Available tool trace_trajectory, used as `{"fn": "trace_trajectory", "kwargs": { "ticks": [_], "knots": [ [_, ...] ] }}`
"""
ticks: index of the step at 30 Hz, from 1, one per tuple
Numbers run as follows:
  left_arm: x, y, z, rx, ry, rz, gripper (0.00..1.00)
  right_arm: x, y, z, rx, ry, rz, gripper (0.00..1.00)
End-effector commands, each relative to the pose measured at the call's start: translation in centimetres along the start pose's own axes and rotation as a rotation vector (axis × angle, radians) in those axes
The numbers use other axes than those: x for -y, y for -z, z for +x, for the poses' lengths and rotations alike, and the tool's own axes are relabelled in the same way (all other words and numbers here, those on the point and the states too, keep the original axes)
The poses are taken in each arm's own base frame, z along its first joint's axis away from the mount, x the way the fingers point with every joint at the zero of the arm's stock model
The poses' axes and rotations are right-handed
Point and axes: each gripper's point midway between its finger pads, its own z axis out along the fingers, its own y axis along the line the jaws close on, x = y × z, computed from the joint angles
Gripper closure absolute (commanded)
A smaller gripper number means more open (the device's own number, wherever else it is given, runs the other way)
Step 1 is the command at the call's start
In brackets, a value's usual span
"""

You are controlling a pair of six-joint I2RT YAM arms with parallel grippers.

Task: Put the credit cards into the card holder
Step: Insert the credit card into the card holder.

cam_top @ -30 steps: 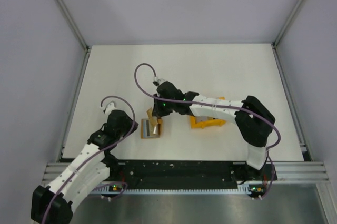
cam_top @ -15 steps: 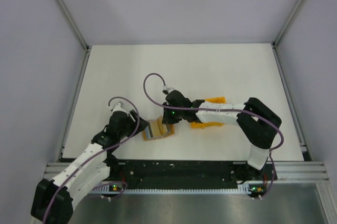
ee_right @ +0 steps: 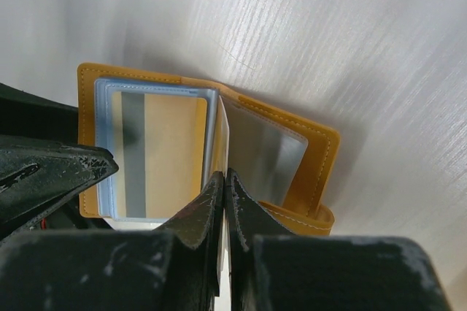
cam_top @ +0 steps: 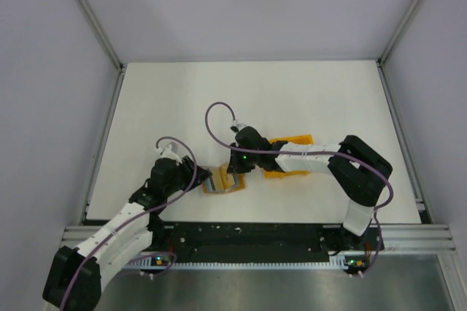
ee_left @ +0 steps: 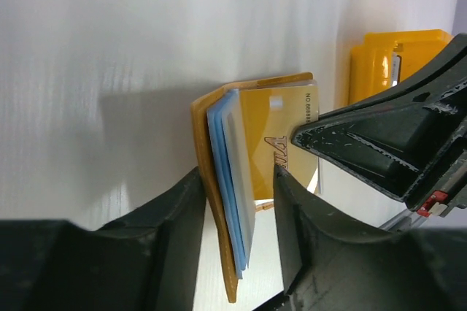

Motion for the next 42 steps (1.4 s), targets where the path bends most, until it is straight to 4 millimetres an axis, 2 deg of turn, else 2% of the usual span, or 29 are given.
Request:
{"fn": "trace_trajectory", "kwargs": {
  "ticks": [1, 9, 15, 18, 19, 20, 22, 23, 24, 33, 35, 39, 42],
  "knots": [
    [2.0, 0.1, -0.8, 0.03, -0.03, 0.095, 0.58, -0.6, 0.5, -0.6, 0.02, 0.01, -0.023, 1.0],
    [3.0, 0.2, -0.5, 0.024, -0.048, 0.176, 0.78, -0.5, 0.2, -0.3, 0.008, 0.01, -0.023, 1.0],
    [3.1, 0.2, -0.3, 0.015, -0.075, 0.183, 0.82, -0.3, 0.2, -0.2, 0.008, 0.011, -0.017, 1.0],
    [3.3, 0.3, -0.3, 0.015, -0.086, 0.197, 0.91, -0.3, 0.2, -0.2, 0.009, 0.008, -0.018, 1.0],
    [3.4, 0.3, -0.2, 0.012, -0.09, 0.208, 0.98, -0.3, 0.2, -0.3, 0.01, 0.007, -0.017, 1.0],
    [3.8, 0.4, -0.2, 0.009, -0.097, 0.226, 1.0, -0.3, 0.1, -0.3, 0.011, 0.007, -0.016, 1.0],
    [4.6, 0.6, -0.2, 0.005, -0.112, 0.268, 0.99, -0.1, 0.1, -0.2, 0.009, 0.006, -0.013, 1.0],
    [4.7, 0.7, -0.2, 0.006, -0.111, 0.277, 0.93, -0.3, 0.2, -0.3, 0.012, 0.007, -0.017, 1.0],
    [4.8, 0.7, -0.2, 0.007, -0.111, 0.279, 0.91, -0.1, 0.2, -0.3, 0.011, 0.007, -0.013, 1.0],
    [5.2, 0.9, 0.0, 0.001, -0.126, 0.309, 0.89, 0.0, 0.2, -0.2, 0.01, 0.006, -0.01, 1.0],
    [5.1, 0.8, 0.0, 0.002, -0.128, 0.309, 0.81, 0.0, 0.1, -0.1, 0.008, 0.006, -0.012, 1.0],
    [4.9, 0.8, 0.2, -0.002, -0.124, 0.302, 0.8, 0.0, 0.2, -0.2, 0.009, 0.005, -0.013, 1.0],
    [4.8, 0.8, 0.2, -0.004, -0.127, 0.299, 0.84, -0.1, 0.2, -0.3, 0.01, 0.005, -0.014, 1.0]
  ]
}}
